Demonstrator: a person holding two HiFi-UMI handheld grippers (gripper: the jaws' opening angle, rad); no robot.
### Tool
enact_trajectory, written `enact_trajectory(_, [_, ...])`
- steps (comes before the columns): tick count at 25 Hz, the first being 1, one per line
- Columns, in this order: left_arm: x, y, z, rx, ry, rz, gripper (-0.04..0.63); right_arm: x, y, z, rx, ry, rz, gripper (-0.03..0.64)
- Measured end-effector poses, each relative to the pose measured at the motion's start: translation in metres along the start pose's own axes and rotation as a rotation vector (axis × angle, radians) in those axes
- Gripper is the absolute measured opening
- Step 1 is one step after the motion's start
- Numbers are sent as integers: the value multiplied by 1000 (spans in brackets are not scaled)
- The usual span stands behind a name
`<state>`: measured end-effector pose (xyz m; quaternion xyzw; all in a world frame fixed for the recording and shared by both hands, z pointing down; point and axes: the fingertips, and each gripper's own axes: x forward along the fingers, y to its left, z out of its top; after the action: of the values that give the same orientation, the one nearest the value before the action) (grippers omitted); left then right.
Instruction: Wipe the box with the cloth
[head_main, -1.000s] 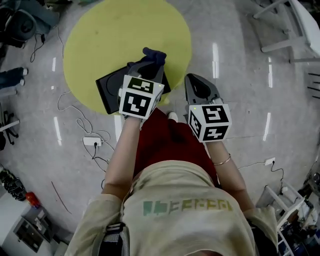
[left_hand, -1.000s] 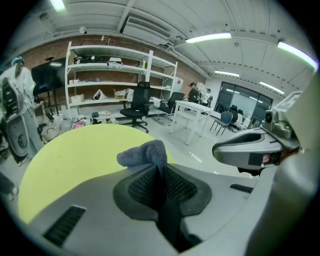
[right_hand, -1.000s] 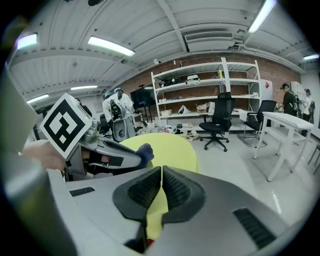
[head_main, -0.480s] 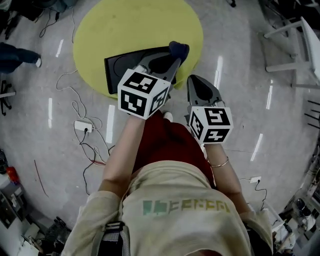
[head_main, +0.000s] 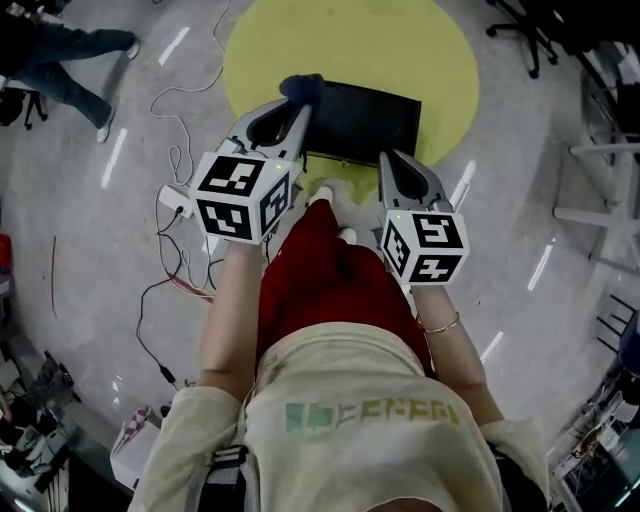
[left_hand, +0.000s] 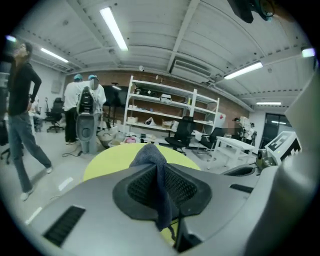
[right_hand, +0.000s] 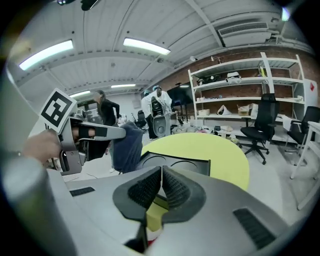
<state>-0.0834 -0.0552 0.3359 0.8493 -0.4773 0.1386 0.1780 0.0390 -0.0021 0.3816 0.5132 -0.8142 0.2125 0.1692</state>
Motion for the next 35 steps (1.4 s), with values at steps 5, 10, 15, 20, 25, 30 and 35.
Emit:
enact_trajectory(5, [-35, 61, -13, 50, 53, 183, 60, 19, 24, 0, -20, 18, 59, 38])
enact_trajectory(10, [-28, 86, -42, 103, 155, 235, 60, 32, 30, -8, 3, 35, 61, 38])
enact_trajectory(15, [4, 63, -66, 124, 228, 140, 59, 29, 20, -19, 35, 48, 8, 38])
enact_trajectory(20, [25, 22, -79, 157, 288, 46, 60, 10, 3, -29, 71, 53, -50, 38])
enact_trajectory(25, [34, -13, -92, 168, 311, -26, 60, -15, -15, -45, 108, 48, -120, 38])
enact_trajectory(30, [42, -59, -100, 197, 322, -123, 60, -45, -32, -60, 146, 40, -198, 38])
enact_trajectory(35, [55, -109, -104, 237, 338, -220, 60, -71, -52, -68, 181, 29, -259, 38])
